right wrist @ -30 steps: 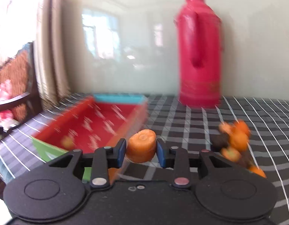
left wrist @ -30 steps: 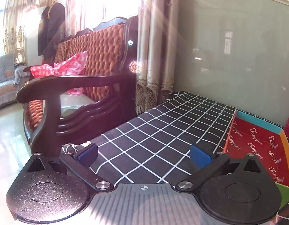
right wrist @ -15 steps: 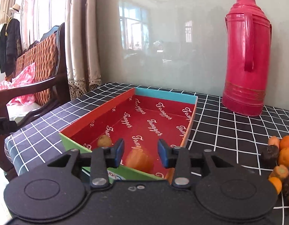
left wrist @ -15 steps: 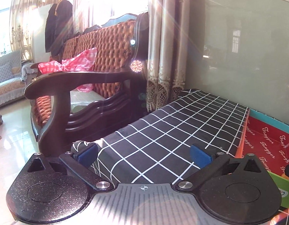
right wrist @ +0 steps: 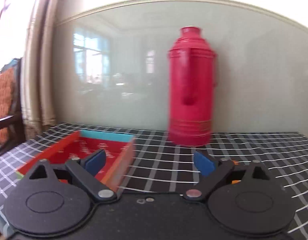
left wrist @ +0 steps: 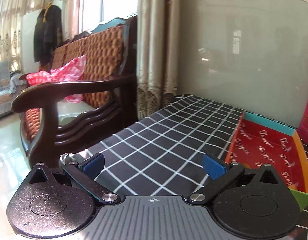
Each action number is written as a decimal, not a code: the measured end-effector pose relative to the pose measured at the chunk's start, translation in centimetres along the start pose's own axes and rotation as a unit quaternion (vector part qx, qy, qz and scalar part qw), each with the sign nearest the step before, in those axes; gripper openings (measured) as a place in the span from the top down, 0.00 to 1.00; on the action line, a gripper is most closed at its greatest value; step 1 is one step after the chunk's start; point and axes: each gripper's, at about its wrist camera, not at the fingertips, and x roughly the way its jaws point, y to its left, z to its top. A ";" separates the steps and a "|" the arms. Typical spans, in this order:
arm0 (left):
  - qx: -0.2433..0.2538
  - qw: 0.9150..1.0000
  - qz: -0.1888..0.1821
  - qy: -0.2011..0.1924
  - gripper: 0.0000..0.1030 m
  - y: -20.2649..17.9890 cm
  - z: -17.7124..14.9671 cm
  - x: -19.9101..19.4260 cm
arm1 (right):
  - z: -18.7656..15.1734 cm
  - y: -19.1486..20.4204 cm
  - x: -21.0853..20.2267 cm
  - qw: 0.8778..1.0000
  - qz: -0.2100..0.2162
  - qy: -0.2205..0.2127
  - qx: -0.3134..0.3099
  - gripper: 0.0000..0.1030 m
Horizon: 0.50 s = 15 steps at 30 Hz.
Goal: Organize fruits
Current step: 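Move the left gripper to a mandarin orange and grasp it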
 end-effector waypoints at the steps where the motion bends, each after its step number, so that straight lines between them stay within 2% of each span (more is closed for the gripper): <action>1: 0.006 1.000 -0.009 -0.004 0.00 -0.6 0.0 -0.3 | -0.1 -0.9 -0.1 1.000 -0.019 0.002 0.001 0.11; 5: 0.034 0.998 -0.053 -0.026 0.00 -3.8 -0.2 -1.8 | -0.3 -4.7 -0.4 0.995 -0.102 0.009 0.012 0.06; 8: 0.061 0.992 -0.099 -0.051 0.00 -6.6 -0.6 -3.4 | -0.4 -7.8 -1.2 0.984 -0.177 0.003 0.023 0.06; 11: 0.095 0.981 -0.157 -0.070 0.00 -9.8 -1.4 -5.1 | -0.8 -11.2 -2.2 0.970 -0.240 -0.004 0.038 0.06; 15: 0.137 0.960 -0.232 -0.071 0.00 -14.3 -3.0 -6.7 | -1.2 -14.7 -3.4 0.950 -0.306 -0.008 0.057 0.06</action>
